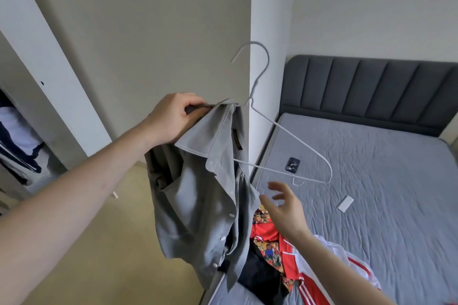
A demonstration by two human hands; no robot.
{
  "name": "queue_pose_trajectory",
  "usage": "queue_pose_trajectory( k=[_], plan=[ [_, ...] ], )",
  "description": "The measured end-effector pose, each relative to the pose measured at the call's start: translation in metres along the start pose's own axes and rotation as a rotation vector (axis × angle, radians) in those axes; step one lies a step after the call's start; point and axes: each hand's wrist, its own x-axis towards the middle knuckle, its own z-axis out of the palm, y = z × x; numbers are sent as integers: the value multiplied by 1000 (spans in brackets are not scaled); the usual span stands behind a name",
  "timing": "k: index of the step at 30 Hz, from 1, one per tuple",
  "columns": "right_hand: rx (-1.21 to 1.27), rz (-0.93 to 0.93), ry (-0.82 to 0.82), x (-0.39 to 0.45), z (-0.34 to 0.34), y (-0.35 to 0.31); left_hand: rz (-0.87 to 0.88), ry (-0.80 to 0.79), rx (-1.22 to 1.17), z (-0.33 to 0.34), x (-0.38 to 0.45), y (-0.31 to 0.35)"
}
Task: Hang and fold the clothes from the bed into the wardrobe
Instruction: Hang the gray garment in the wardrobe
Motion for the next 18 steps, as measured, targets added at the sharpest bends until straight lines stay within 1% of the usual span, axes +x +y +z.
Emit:
queue_pose_trajectory(
  k=[2,4,7,9,12,16,18],
  plan=[
    [-88,30,-26,23,5,4,7,1,-64,-3,1,3],
    [-159,22,-91,40,12,3,-10,1,-130,-6,1,6],
    [-179,29,-182,57,21,-1,-43,7,-184,-10,-1,8],
    [-200,24,-216,65,24,0,-66,18,-189,-13,-3,7],
    [-248,-50,-122,70,21,7,-100,18,-204,-20,-10,1],
    [-145,13,42,80,-12,9,-157,1,-132,-34,-21,-16],
    [-79,65,126,89,-37,3,-183,-40,-84,-36,-26,-26]
  ],
)
